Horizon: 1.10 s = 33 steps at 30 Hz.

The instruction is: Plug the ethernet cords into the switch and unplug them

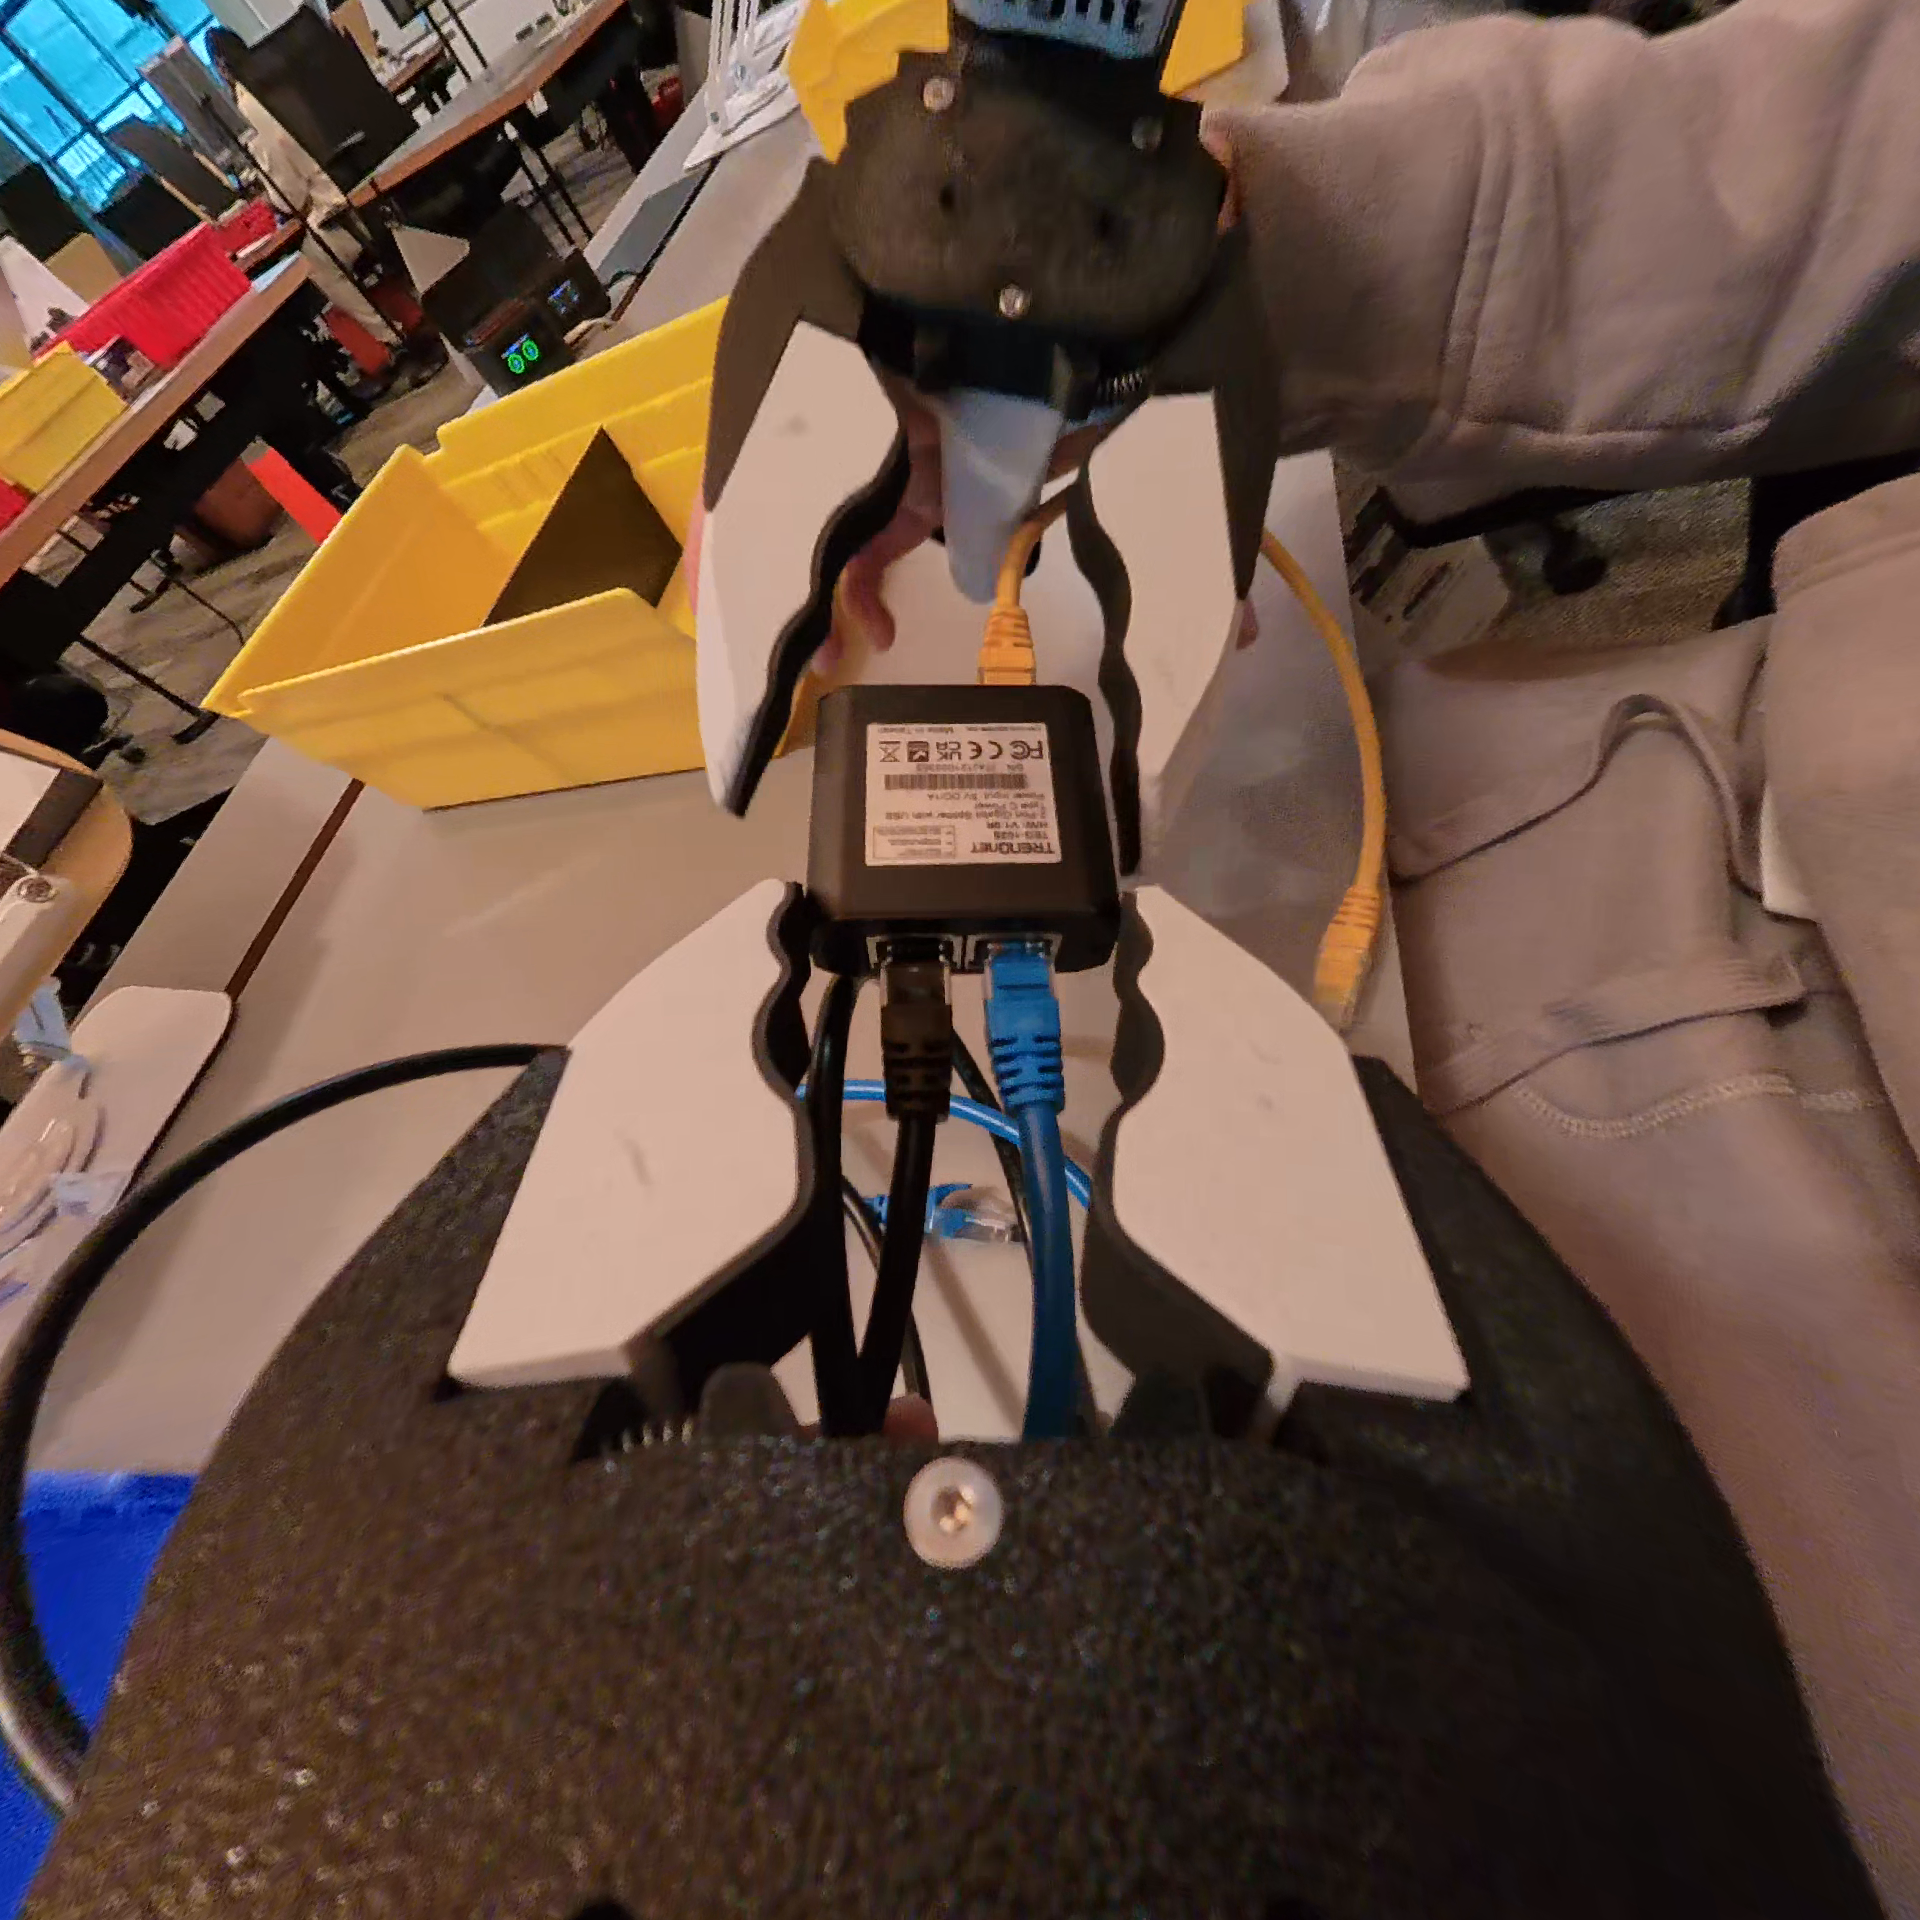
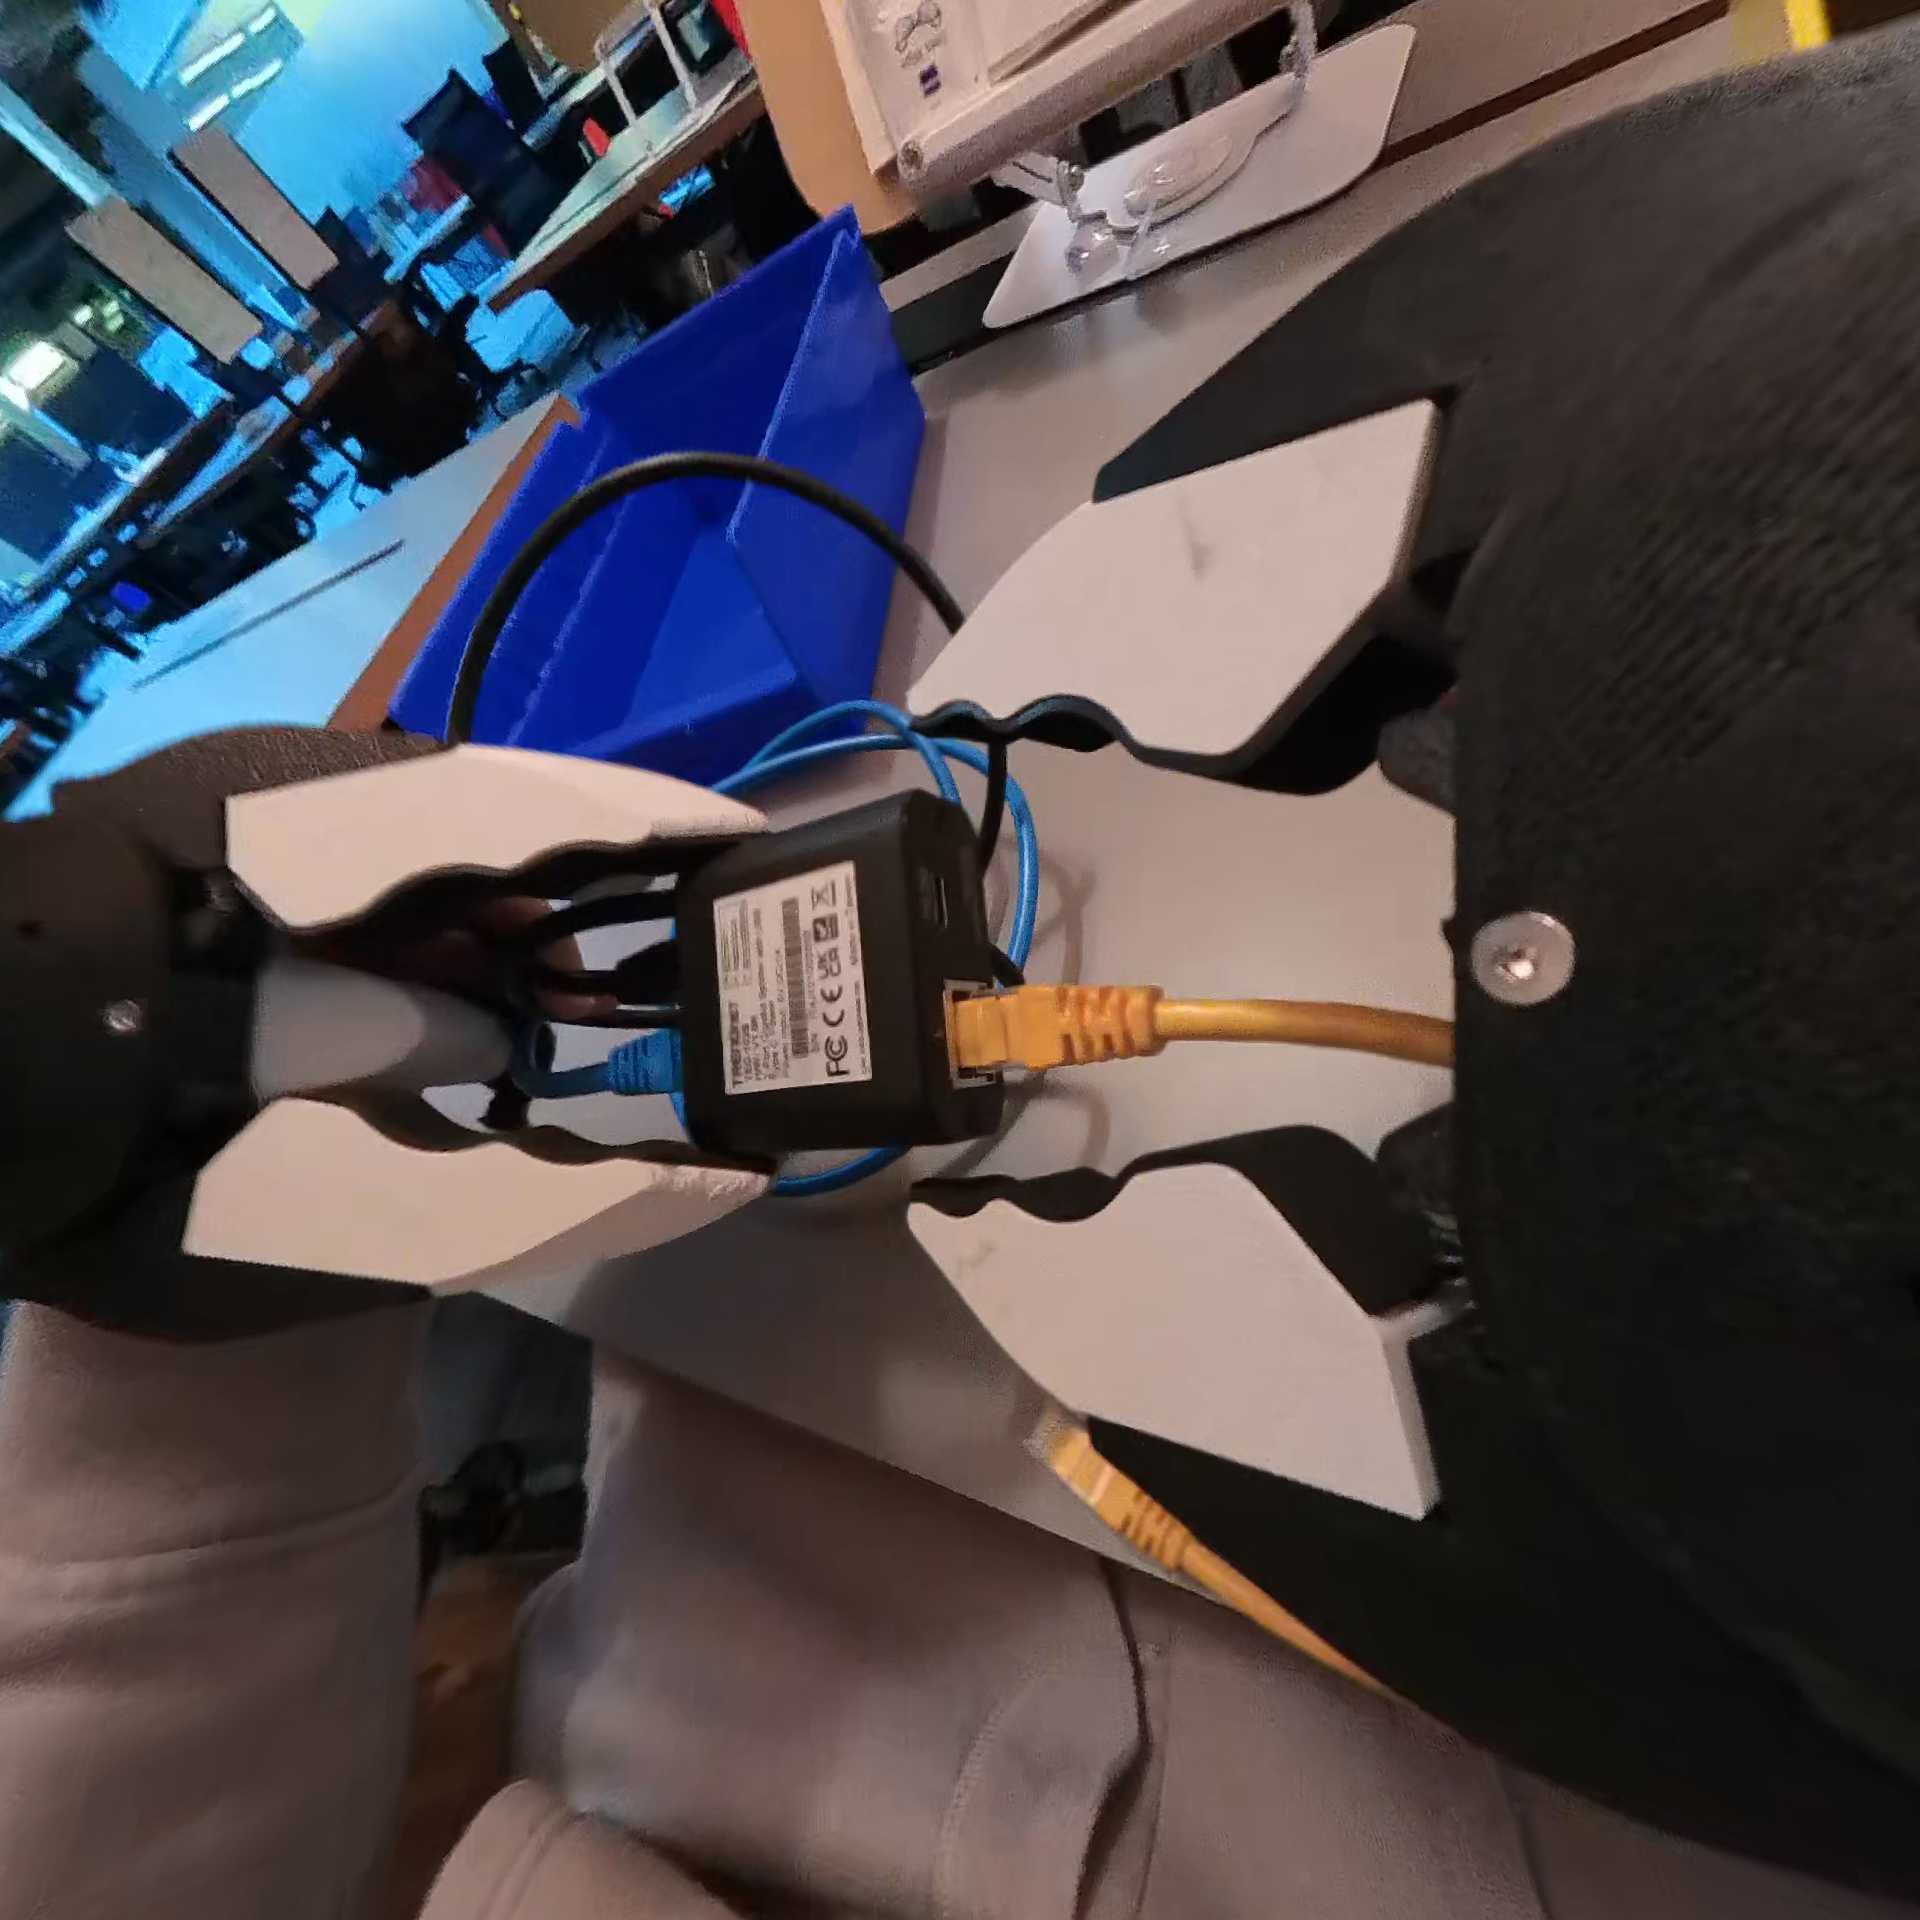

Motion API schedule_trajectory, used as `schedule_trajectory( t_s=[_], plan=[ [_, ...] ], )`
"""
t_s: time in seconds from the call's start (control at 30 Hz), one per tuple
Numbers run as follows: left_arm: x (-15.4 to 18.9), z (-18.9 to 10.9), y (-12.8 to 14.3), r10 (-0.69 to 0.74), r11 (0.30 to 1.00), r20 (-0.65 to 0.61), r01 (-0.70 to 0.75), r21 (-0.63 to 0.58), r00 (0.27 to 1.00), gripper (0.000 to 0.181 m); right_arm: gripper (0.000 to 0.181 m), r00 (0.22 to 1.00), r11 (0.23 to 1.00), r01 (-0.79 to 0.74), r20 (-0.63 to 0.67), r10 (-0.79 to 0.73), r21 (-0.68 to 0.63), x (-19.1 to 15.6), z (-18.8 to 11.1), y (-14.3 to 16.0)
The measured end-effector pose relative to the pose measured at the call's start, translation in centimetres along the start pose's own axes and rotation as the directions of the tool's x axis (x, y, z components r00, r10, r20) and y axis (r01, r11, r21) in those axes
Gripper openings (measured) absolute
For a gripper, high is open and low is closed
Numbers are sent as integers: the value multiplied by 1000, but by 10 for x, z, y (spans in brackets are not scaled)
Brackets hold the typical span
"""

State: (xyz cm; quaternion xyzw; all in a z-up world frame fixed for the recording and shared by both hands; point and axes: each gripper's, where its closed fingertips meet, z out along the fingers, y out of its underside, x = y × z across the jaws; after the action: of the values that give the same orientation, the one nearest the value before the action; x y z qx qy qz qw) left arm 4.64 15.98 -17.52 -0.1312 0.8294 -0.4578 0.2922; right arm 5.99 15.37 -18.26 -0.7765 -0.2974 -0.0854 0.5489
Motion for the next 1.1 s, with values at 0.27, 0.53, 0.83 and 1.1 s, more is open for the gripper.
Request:
schedule_trajectory(
  t_s=[0.27,0.53,0.83,1.1],
  plan=[
    [1,4,4,-15,1000,-13,16,24,1000,56,62,999,998,4,43,-7,56,-5,7,-3],
    [-42,-9,-5,19,999,317,-27,21,948,31,62,998,1000,-25,-64,25,-7,16,4,14],
    [-11,2,-3,-97,992,153,108,-64,983,79,62,997,999,24,-74,-26,-26,18,-1,15],
    [-8,22,15,131,982,175,-104,-155,976,61,62,999,998,36,30,-38,44,1,-1,3]
  ],
)
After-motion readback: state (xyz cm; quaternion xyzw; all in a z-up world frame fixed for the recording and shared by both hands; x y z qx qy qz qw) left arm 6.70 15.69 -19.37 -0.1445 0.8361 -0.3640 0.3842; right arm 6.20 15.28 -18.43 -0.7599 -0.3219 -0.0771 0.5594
